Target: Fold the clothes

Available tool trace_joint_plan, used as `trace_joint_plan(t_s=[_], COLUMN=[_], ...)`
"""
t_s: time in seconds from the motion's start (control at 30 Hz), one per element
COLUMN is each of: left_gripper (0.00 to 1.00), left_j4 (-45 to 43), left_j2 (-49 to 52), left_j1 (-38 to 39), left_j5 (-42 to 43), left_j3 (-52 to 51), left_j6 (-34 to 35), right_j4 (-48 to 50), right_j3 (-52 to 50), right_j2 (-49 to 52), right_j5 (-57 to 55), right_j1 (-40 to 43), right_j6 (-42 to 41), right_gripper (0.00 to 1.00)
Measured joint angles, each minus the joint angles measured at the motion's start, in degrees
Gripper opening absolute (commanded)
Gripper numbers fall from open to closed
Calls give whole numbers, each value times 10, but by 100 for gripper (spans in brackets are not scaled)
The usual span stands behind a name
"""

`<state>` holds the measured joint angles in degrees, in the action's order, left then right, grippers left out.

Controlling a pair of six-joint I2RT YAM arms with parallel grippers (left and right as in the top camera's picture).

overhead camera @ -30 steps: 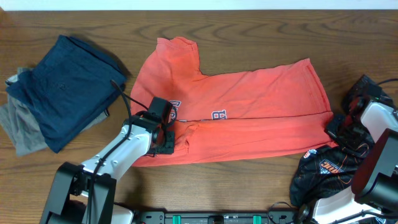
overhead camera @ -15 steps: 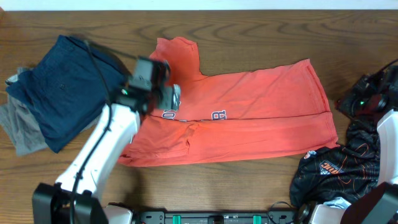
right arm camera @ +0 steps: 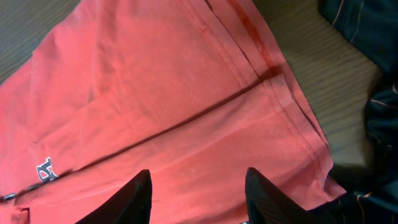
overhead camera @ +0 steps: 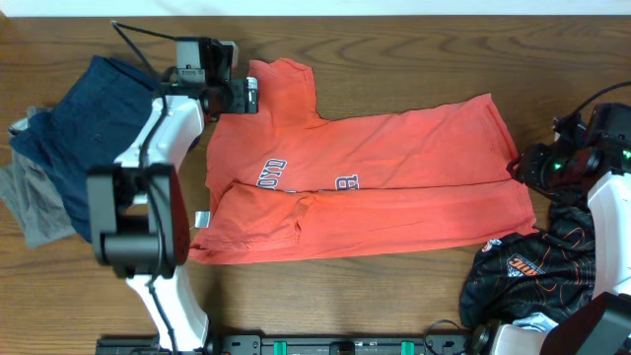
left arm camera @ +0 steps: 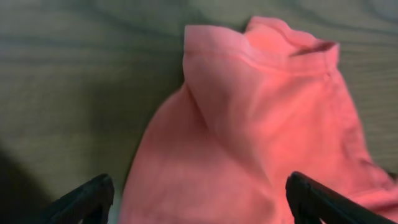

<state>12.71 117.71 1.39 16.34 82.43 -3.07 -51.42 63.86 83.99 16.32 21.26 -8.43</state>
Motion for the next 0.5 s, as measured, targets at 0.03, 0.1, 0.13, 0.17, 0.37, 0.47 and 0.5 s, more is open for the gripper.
trace_joint_plan(t_s=[0.03,0.1,0.13,0.17,0.37,0.47,0.5], left_gripper=[84,84,84,84,79,71,67], left_j4=[-21,-54,-70,-87,-151,-157,-156], left_j2=[13,32,40,49,84,99,103], left_j1=[-1,-1,-1,-1,-1,-1,0], left_j5=[2,5,6,7,16,18,18], left_j3=[0,1,2,2,5,5,5], left_j6=[-2,-5,-7,-8,-13,-14,-13], right_j4=[-2,-8,-10,-13,-17,-16,-16], right_j3=[0,0,0,0,0,0,0], right_j2=[0,0,0,0,0,0,0], right_j5=[0,0,0,0,0,0,0], right_j1=[0,0,0,0,0,0,0], right_j6=[0,0,0,0,0,0,0], right_gripper=[46,46,46,46,45,44,44])
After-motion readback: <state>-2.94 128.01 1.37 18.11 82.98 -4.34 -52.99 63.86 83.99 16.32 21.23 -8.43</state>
